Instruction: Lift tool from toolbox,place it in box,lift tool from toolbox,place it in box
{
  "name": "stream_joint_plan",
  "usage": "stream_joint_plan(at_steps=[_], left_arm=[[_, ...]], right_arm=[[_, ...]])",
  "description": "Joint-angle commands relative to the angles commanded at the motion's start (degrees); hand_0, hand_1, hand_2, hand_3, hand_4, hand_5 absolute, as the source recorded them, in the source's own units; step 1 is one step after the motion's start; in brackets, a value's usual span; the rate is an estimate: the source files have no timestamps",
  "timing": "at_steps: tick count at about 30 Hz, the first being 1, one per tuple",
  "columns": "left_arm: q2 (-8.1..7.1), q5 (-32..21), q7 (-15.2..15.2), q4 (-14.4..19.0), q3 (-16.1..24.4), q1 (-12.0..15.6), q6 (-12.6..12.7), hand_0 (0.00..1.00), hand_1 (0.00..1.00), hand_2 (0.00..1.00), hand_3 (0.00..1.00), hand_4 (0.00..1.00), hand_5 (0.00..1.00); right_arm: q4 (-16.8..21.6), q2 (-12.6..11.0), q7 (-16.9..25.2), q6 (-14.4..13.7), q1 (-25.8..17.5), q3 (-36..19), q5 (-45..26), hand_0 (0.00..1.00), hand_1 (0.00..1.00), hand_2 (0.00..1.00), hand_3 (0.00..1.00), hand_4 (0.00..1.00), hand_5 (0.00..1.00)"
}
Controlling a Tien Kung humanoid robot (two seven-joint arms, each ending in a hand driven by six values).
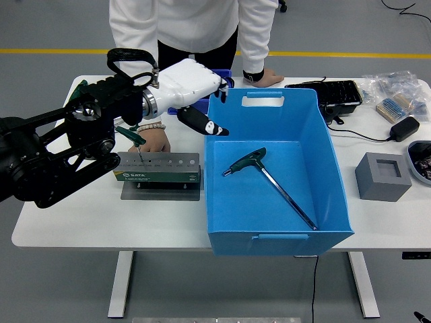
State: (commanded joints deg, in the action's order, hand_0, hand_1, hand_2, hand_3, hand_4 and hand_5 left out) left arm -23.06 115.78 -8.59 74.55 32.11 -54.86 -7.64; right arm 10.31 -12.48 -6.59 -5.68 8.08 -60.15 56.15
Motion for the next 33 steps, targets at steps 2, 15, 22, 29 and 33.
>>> stream_joint_plan(at_steps=[2, 15, 22, 29, 33], left_arm=[[-0.52, 0.11, 0.34, -1.57, 0.14, 0.70, 0.15, 0.646, 0.673, 0.684, 0.614, 0.917, 0.782], [-3.01, 4.25, -0.31, -6.41, -3.96, 4.52, -2.56, 0.698, 0.670, 0.663, 0.495, 0.903, 0.833], [-3.32, 3.95, -1.85, -6.60, -7.02, 4.58, -6.04, 0.727, 0.634, 0.570, 0.419, 0.902, 0.854], [-3.04, 4.61, -2.27, -6.96, -9.24, 4.30, -7.10, 0.735, 0.610, 0.525, 0.403, 0.903, 0.876], [-3.12, 4.97, -2.54, -6.95, -9.18, 4.29, -7.43, 0.735, 0.610, 0.525, 0.403, 0.903, 0.876]], right_arm=[[0.00, -0.01, 0.00, 0.00, 0.09, -0.13, 0.08, 0.731, 0.667, 0.716, 0.653, 0.913, 0.803], [0.00, 0.05, -0.07, -0.02, -0.09, -0.17, 0.07, 0.732, 0.667, 0.716, 0.651, 0.912, 0.803], [0.00, 0.13, -0.07, 0.01, -0.08, -0.50, 0.40, 0.732, 0.667, 0.716, 0.652, 0.912, 0.802], [0.00, 0.23, -0.04, 0.04, -0.08, -0.31, 0.21, 0.731, 0.667, 0.716, 0.652, 0.913, 0.802], [0.00, 0.19, -0.08, 0.02, -0.19, -0.23, 0.15, 0.731, 0.667, 0.716, 0.652, 0.913, 0.802]])
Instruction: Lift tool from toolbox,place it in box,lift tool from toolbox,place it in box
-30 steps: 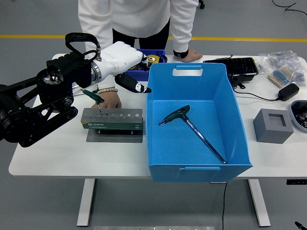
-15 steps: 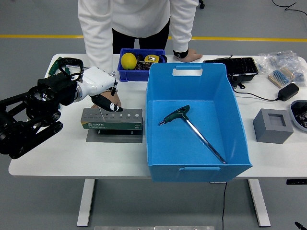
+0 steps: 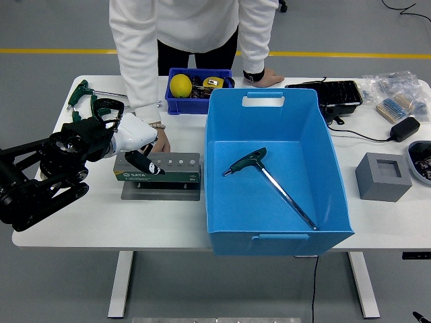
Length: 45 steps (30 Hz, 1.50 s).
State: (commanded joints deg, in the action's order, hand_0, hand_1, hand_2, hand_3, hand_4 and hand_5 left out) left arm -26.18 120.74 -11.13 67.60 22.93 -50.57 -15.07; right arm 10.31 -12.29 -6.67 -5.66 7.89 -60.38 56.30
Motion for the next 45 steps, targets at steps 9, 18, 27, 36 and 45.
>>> stream_joint_plan(at_steps=[9, 18, 27, 36, 45], left_arm=[[0.41, 3.56, 0.08, -1.48, -0.20, -0.23, 0.39, 0.737, 0.582, 0.490, 0.374, 0.898, 0.892], [0.42, 4.87, 0.12, -2.67, -0.43, -0.45, 0.02, 0.740, 0.568, 0.461, 0.340, 0.894, 0.902], [0.44, 4.75, 0.24, -2.79, -1.41, -0.33, -0.49, 0.731, 0.479, 0.374, 0.260, 0.887, 0.915], [0.42, 5.39, 0.94, -2.80, -1.41, -0.43, 0.52, 0.697, 0.364, 0.282, 0.212, 0.886, 0.914], [0.21, 5.44, 1.93, -2.90, -1.24, -0.38, 1.99, 0.584, 0.210, 0.179, 0.159, 0.884, 0.918]], right_arm=[[0.00, 0.06, 0.08, 0.03, 0.09, 0.41, -0.35, 0.732, 0.667, 0.716, 0.650, 0.912, 0.804], [0.00, -0.04, 0.10, 0.02, 0.11, 0.52, -0.43, 0.732, 0.667, 0.716, 0.651, 0.912, 0.803], [0.00, 0.00, 0.22, 0.04, 0.07, 0.63, -0.58, 0.732, 0.667, 0.716, 0.651, 0.912, 0.803], [0.00, -0.02, 0.19, 0.04, 0.02, 0.57, -0.50, 0.732, 0.667, 0.716, 0.651, 0.912, 0.803], [0.00, -0.16, 0.36, 0.07, -0.02, 0.83, -0.70, 0.731, 0.666, 0.716, 0.651, 0.912, 0.802]])
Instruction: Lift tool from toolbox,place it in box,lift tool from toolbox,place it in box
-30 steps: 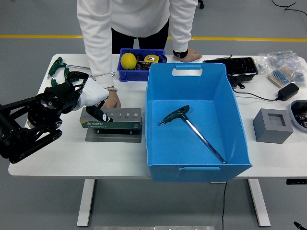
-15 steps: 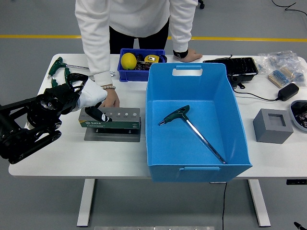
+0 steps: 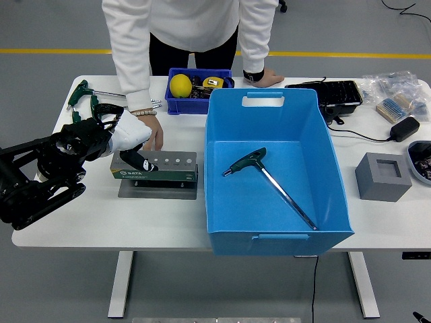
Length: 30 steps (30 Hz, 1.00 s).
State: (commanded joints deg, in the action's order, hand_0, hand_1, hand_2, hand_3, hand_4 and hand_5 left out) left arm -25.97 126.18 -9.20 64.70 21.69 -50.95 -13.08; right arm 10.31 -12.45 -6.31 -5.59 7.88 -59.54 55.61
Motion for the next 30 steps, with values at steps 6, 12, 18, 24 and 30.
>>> stream_joint_plan(at_steps=[6, 12, 18, 24, 30], left_arm=[[-0.26, 0.79, 1.57, -0.09, -0.04, 0.28, 2.40, 0.447, 0.139, 0.127, 0.119, 0.897, 0.869], [-0.38, 1.84, 3.44, -0.31, 0.25, 0.36, 5.55, 0.378, 0.103, 0.100, 0.091, 0.930, 0.779], [-0.38, 2.33, 4.45, -0.76, 0.30, 0.42, 8.43, 0.330, 0.066, 0.077, 0.073, 0.949, 0.688], [-0.75, 2.43, 5.54, -0.24, 1.74, 0.84, 11.96, 0.287, 0.024, 0.053, 0.058, 0.941, 0.603], [-0.69, 3.13, 5.44, 3.43, 6.48, 1.22, 12.64, 0.237, 0.002, 0.012, 0.046, 0.906, 0.554]], right_arm=[[0.00, -0.03, -0.03, -0.03, -0.25, 0.17, -0.22, 0.731, 0.666, 0.716, 0.652, 0.912, 0.802], [0.00, -0.11, 0.04, -0.05, -0.27, 0.29, -0.38, 0.731, 0.666, 0.716, 0.652, 0.912, 0.803], [0.00, -0.08, 0.11, -0.04, -0.23, 0.59, -0.67, 0.732, 0.666, 0.716, 0.652, 0.912, 0.803], [0.00, -0.06, 0.11, -0.08, -0.32, 0.82, -0.96, 0.731, 0.667, 0.716, 0.652, 0.912, 0.804], [0.00, -0.05, 0.15, -0.08, -0.36, 1.12, -1.25, 0.732, 0.667, 0.716, 0.652, 0.912, 0.804]])
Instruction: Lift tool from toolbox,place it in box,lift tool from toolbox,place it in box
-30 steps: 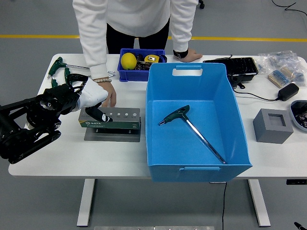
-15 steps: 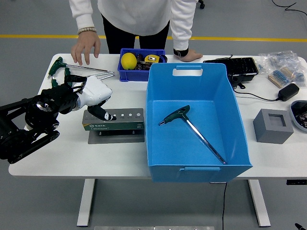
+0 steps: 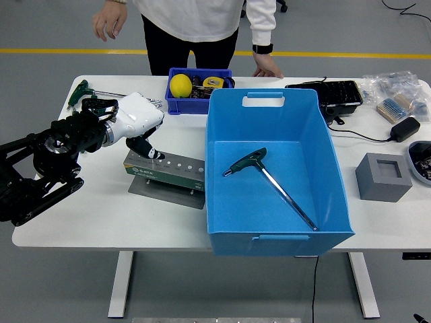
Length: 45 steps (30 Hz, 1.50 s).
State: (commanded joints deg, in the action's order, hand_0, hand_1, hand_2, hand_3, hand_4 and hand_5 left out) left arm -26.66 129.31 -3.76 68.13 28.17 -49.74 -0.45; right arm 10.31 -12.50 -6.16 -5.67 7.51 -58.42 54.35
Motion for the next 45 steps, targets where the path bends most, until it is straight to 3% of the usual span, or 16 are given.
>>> stream_joint_plan(at_steps=[5, 6, 19, 23, 27, 30, 32, 36, 39, 42, 45], left_arm=[[0.00, 0.26, -0.11, 3.99, 3.35, -0.75, 1.05, 0.237, 0.002, 0.012, 0.046, 0.906, 0.554], [-0.06, 0.16, -0.12, 4.76, 3.98, -0.91, 1.28, 0.230, 0.002, 0.002, 0.028, 0.889, 0.507], [-0.56, -2.65, 0.27, 9.18, 8.39, -1.33, 2.30, 0.217, 0.002, 0.002, 0.027, 0.878, 0.454], [0.08, -6.42, -0.33, 13.96, 12.17, -1.07, 3.56, 0.217, 0.002, 0.002, 0.027, 0.878, 0.454], [2.43, -13.12, -1.38, 19.33, 15.12, -0.23, 5.26, 0.216, 0.002, 0.002, 0.027, 0.875, 0.460], [3.94, -15.28, -1.54, 20.98, 15.01, 0.42, 4.98, 0.212, 0.002, 0.002, 0.029, 0.879, 0.451], [6.07, -16.32, -1.46, 21.07, 14.80, 1.53, 4.93, 0.212, 0.002, 0.002, 0.029, 0.879, 0.451], [9.88, -16.97, -1.11, 18.59, 14.17, 3.83, 6.80, 0.211, 0.002, 0.002, 0.027, 0.888, 0.437], [12.40, -18.05, -0.82, 15.66, 11.24, 5.47, 8.53, 0.211, 0.002, 0.002, 0.027, 0.888, 0.437], [14.60, -18.98, -0.91, 12.66, 7.37, 6.94, 9.66, 0.245, 0.002, 0.014, 0.060, 0.883, 0.443], [15.78, -19.05, -1.28, 10.99, 4.78, 7.34, 9.15, 0.245, 0.002, 0.014, 0.060, 0.883, 0.443]], right_arm=[[0.00, 0.05, 0.06, 0.01, 0.11, 0.01, -0.04, 0.732, 0.667, 0.716, 0.652, 0.912, 0.804], [0.00, 0.06, 0.08, 0.00, 0.14, 0.01, -0.08, 0.732, 0.667, 0.716, 0.652, 0.912, 0.804], [0.00, 0.28, 0.07, -0.02, -0.21, 0.37, -0.52, 0.732, 0.667, 0.716, 0.652, 0.912, 0.804], [0.00, 0.27, -0.01, 0.01, -0.30, 0.27, -0.22, 0.732, 0.667, 0.716, 0.652, 0.912, 0.804], [0.00, 0.40, -0.07, 0.08, -0.31, 0.17, 0.08, 0.732, 0.667, 0.716, 0.653, 0.913, 0.804], [0.00, 0.48, -0.04, 0.08, -0.16, 0.13, 0.08, 0.732, 0.667, 0.716, 0.652, 0.912, 0.804], [0.00, 0.53, -0.06, 0.12, 0.07, 0.13, 0.14, 0.732, 0.667, 0.716, 0.652, 0.912, 0.804], [0.00, 0.52, -0.17, 0.18, 0.26, -0.15, 0.62, 0.730, 0.666, 0.716, 0.651, 0.913, 0.804], [0.00, 0.42, -0.31, 0.20, 0.36, -0.26, 0.93, 0.730, 0.666, 0.716, 0.651, 0.913, 0.804], [0.00, 0.35, -0.34, 0.23, 0.46, -0.10, 0.87, 0.732, 0.667, 0.716, 0.652, 0.913, 0.805], [0.00, 0.31, -0.43, 0.26, 0.54, -0.18, 1.10, 0.732, 0.667, 0.716, 0.652, 0.913, 0.805]])
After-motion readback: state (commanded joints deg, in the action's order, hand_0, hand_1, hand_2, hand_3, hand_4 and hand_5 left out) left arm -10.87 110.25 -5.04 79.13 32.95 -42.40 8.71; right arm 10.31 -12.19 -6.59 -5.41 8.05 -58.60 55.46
